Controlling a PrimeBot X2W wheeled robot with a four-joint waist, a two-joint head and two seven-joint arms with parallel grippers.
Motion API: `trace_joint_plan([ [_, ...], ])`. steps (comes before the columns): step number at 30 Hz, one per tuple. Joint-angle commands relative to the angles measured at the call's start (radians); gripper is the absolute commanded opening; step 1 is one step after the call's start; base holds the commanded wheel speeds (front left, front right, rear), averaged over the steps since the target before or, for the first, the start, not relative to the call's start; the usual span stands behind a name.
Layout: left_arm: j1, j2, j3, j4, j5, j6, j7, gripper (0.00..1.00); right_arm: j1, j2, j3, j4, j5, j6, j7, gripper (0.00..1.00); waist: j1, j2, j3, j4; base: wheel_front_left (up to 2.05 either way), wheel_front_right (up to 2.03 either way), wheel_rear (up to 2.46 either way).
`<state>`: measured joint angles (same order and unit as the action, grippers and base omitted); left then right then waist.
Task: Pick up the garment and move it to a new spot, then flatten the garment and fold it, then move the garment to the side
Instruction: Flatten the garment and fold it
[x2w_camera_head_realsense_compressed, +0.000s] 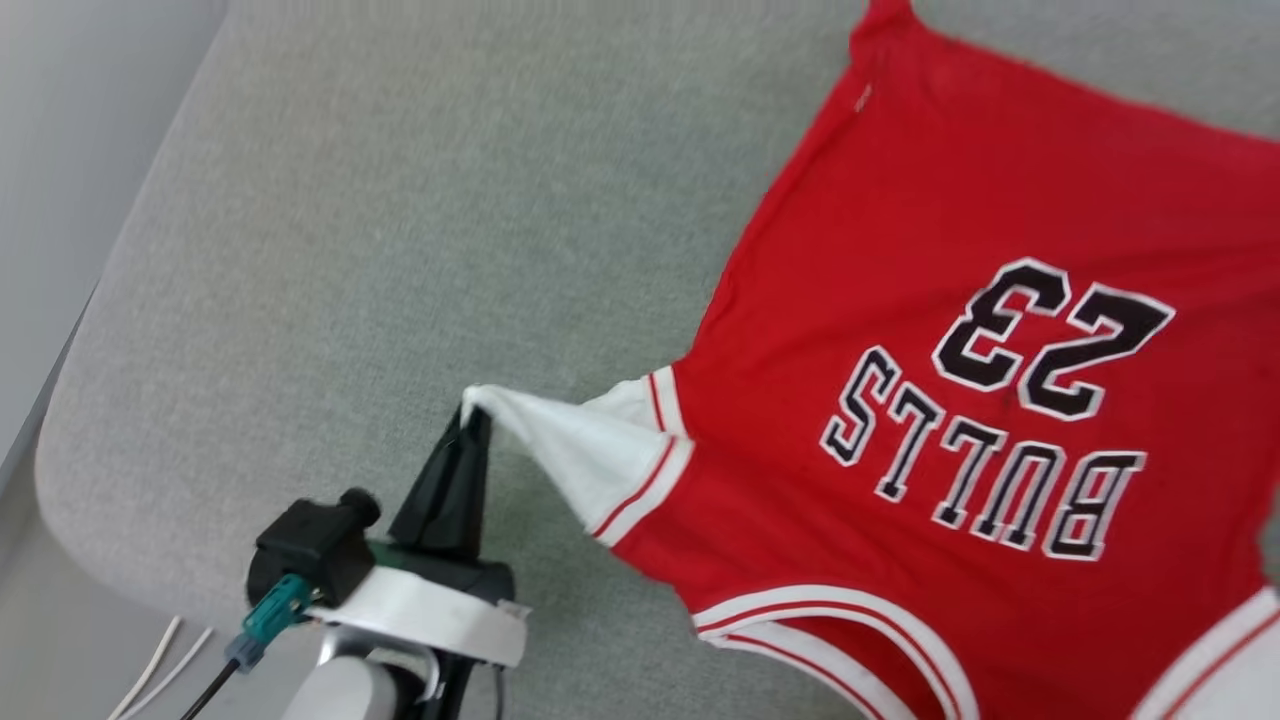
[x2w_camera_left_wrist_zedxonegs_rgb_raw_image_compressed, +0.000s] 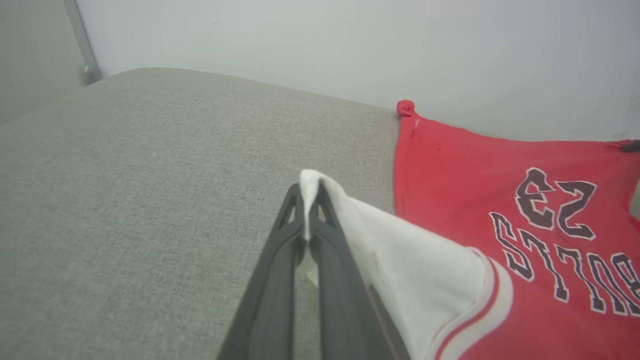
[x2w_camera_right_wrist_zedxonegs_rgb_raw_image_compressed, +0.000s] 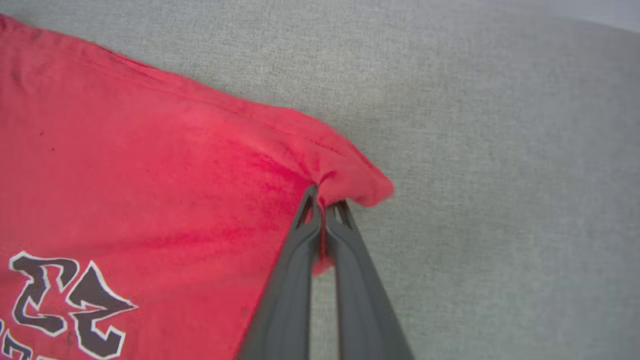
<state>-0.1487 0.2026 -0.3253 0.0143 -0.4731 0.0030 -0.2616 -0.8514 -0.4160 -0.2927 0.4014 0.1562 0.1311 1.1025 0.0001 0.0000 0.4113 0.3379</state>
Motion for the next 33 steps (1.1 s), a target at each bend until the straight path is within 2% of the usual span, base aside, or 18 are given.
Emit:
trace_joint_plan([
  [1, 0.023, 0.011, 0.016, 0.013, -0.006, 0.004, -0.005, 0.0, 0.06, -0.024, 0.048, -0.044, 0.045, -0.001, 0.01, 0.0, -0.0001, 0.0, -0.082, -0.068, 0.0, 0.0, 0.0],
  [5, 0.049, 0.026, 0.036, 0.03, -0.014, 0.017, -0.003, 0.0, 0.147, -0.069, 0.117, -0.13, 0.134, -0.001, 0.029, 0.0, -0.0001, 0.0, -0.133, -0.118, 0.0, 0.0, 0.0],
  [7, 0.069, 0.037, 0.052, 0.04, -0.02, 0.028, 0.001, 0.0, 0.223, -0.08, 0.156, -0.19, 0.202, -0.001, 0.037, 0.0, -0.0001, 0.0, -0.168, -0.156, 0.0, 0.0, 0.0],
  [9, 0.09, 0.051, 0.07, 0.046, -0.029, 0.037, 0.006, 0.0, 0.31, -0.106, 0.186, -0.262, 0.233, -0.001, 0.048, 0.0, -0.0001, 0.0, -0.198, -0.193, 0.0, 0.0, 0.0],
  [13, 0.138, 0.077, 0.109, 0.054, -0.049, 0.06, 0.013, 0.0, 0.5, -0.113, 0.21, -0.39, 0.293, -0.001, 0.068, 0.0, -0.0001, 0.0, -0.248, -0.265, 0.0, 0.0, 0.0],
  [18, 0.193, 0.1, 0.143, 0.062, -0.07, 0.082, 0.026, 0.0, 0.776, -0.051, 0.171, -0.491, 0.337, -0.001, 0.064, 0.0, -0.0001, 0.0, -0.299, -0.328, 0.0, 0.0, 0.0],
  [23, 0.23, 0.118, 0.154, 0.067, -0.084, 0.093, 0.055, 0.0, 1.008, 0.043, 0.134, -0.498, 0.33, -0.001, 0.02, 0.0, -0.0001, 0.0, -0.324, -0.371, 0.0, 0.0, 0.0],
  [24, 0.23, 0.121, 0.153, 0.065, -0.085, 0.092, 0.06, 0.0, 1.037, 0.068, 0.13, -0.489, 0.328, -0.001, 0.0, 0.07, -0.0001, 0.0, -0.322, -0.375, 0.0, 0.0, 0.0],
  [25, 0.23, 0.123, 0.152, 0.065, -0.086, 0.092, 0.063, 0.0, 1.066, 0.084, 0.137, -0.478, 0.322, -0.001, -0.018, 0.56, -0.0001, 0.0, -0.32, -0.38, 0.0, 0.0, 0.0],
  [26, 0.228, 0.125, 0.153, 0.065, -0.088, 0.093, 0.066, 0.0, 1.076, 0.11, 0.14, -0.473, 0.328, -0.001, -0.054, 1.0, -0.0001, 0.0, -0.315, -0.386, 0.0, 0.0, 0.0],
  [28, 0.228, 0.128, 0.153, 0.064, -0.089, 0.094, 0.071, 0.0, 1.079, 0.149, 0.136, -0.454, 0.334, -0.001, -0.134, 1.0, -0.0001, 0.0, -0.312, -0.396, 0.0, 0.0, 0.0],
  [33, 0.236, 0.133, 0.148, 0.05, -0.087, 0.1, 0.079, 0.0, 1.04, 0.168, 0.123, -0.445, 0.312, -0.001, -0.432, 1.0, -0.0001, 0.0, -0.31, -0.407, 0.0, 0.0, 0.0],
])
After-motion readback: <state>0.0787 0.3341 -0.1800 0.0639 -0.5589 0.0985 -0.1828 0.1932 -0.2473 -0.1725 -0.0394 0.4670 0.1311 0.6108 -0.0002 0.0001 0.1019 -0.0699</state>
